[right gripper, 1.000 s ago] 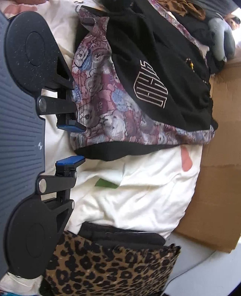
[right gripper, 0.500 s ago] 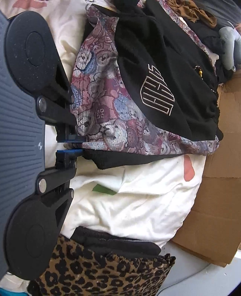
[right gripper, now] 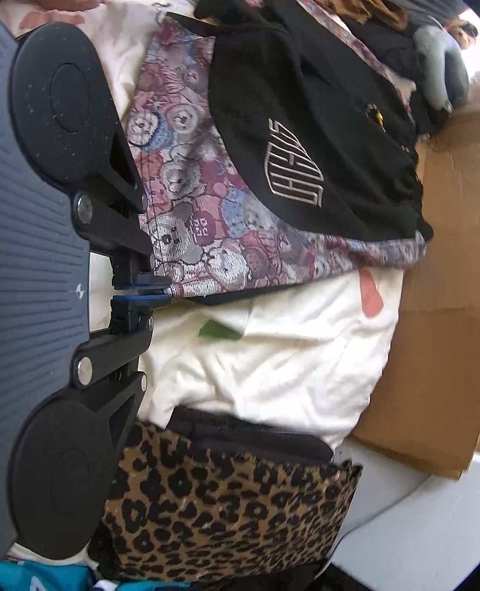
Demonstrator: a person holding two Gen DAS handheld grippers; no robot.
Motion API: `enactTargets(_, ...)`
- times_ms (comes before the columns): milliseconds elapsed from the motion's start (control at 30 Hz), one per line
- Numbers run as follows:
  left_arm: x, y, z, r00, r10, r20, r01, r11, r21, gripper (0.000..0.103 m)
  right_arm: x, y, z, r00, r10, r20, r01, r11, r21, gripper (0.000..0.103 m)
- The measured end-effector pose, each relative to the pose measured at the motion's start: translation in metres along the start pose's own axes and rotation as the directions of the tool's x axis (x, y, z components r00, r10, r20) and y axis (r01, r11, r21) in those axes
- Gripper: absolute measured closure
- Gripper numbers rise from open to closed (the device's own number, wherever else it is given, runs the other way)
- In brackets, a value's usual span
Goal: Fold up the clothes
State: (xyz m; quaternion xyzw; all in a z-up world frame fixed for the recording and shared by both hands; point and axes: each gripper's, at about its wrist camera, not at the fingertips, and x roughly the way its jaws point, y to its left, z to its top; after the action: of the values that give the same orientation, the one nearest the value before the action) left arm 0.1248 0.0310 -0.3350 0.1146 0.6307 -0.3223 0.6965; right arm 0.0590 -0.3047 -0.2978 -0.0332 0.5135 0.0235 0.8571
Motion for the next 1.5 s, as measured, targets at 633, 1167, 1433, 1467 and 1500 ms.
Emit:
enactTargets(633, 0.017, 0.013, -0.001, 0.998, -0.064, -0.015, 0.063, 0.994, -0.089, 0.048, 0.016, -0.032, -0.002, 1.000, -0.024, -0.010, 0.025, 0.982, 0.188, 0.090)
enactTargets(1167, 0.029, 0.021, -0.016, 0.987, -0.153, -0.051, 0.140, 0.971, -0.195, 0.100, 0.063, -0.030, -0.003, 0.998, 0.057, -0.032, -0.048, 0.970, 0.237, 0.071)
enactTargets(1433, 0.025, 0.019, -0.019, 0.980, -0.197, -0.033, 0.187, 0.961, -0.203, 0.095, 0.047, -0.029, 0.000, 0.998, 0.067, -0.018, -0.062, 0.976, 0.208, 0.099)
enactTargets(1467, 0.026, 0.021, -0.019, 0.982, -0.187, -0.030, 0.177, 0.962, -0.209, 0.083, 0.043, -0.029, 0.001, 0.998, 0.065, -0.015, -0.061, 0.977, 0.205, 0.099)
enactTargets(1500, 0.027, 0.023, -0.018, 0.984, -0.177, -0.027, 0.167, 0.962, -0.215, 0.063, 0.039, -0.029, 0.002, 0.998, 0.063, -0.012, -0.060, 0.978, 0.202, 0.099)
